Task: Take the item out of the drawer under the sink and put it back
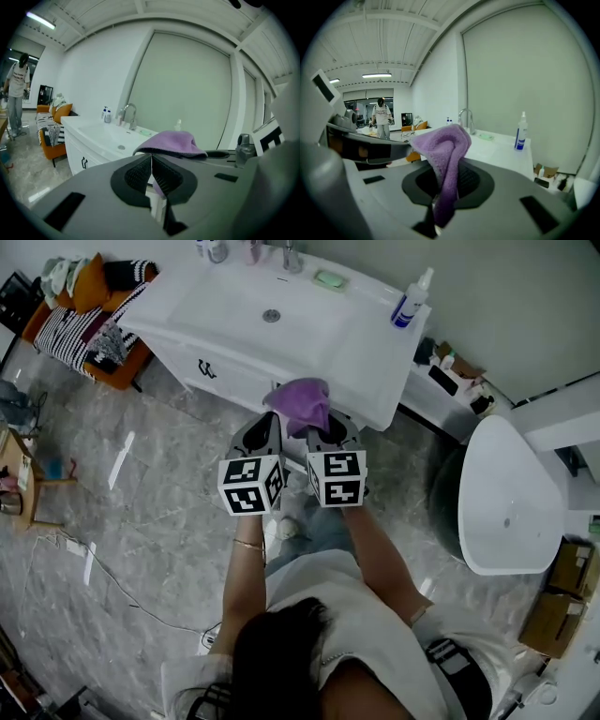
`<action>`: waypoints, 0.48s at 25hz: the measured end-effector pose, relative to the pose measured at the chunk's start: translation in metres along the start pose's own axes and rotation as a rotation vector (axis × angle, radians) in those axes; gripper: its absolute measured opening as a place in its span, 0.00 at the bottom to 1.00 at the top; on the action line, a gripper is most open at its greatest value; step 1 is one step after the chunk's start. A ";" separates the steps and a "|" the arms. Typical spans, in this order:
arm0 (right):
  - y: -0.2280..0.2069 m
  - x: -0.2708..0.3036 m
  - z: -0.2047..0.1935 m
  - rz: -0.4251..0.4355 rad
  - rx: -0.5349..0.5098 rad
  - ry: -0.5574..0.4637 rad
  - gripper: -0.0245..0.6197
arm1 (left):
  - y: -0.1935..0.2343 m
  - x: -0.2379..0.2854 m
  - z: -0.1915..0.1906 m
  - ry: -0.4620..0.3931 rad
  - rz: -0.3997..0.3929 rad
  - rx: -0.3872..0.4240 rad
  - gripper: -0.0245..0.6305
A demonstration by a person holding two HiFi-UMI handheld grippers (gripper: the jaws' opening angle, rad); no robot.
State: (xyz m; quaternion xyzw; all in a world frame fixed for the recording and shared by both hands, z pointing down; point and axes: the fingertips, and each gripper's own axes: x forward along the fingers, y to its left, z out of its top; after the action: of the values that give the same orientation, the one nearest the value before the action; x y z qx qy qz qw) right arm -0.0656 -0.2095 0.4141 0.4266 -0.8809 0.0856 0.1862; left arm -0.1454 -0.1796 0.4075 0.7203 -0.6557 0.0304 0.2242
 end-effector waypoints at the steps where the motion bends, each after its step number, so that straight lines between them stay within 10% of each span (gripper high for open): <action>1: -0.001 -0.004 0.008 -0.005 -0.003 -0.021 0.12 | -0.003 -0.002 0.005 -0.011 -0.002 0.007 0.04; 12: -0.005 -0.049 0.068 -0.064 -0.040 -0.189 0.12 | -0.049 -0.026 0.056 -0.161 -0.063 0.065 0.04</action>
State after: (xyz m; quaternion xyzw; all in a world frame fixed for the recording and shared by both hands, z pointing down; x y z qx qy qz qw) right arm -0.0514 -0.1984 0.3320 0.4567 -0.8821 0.0213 0.1135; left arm -0.1157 -0.1735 0.3347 0.7475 -0.6474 -0.0134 0.1478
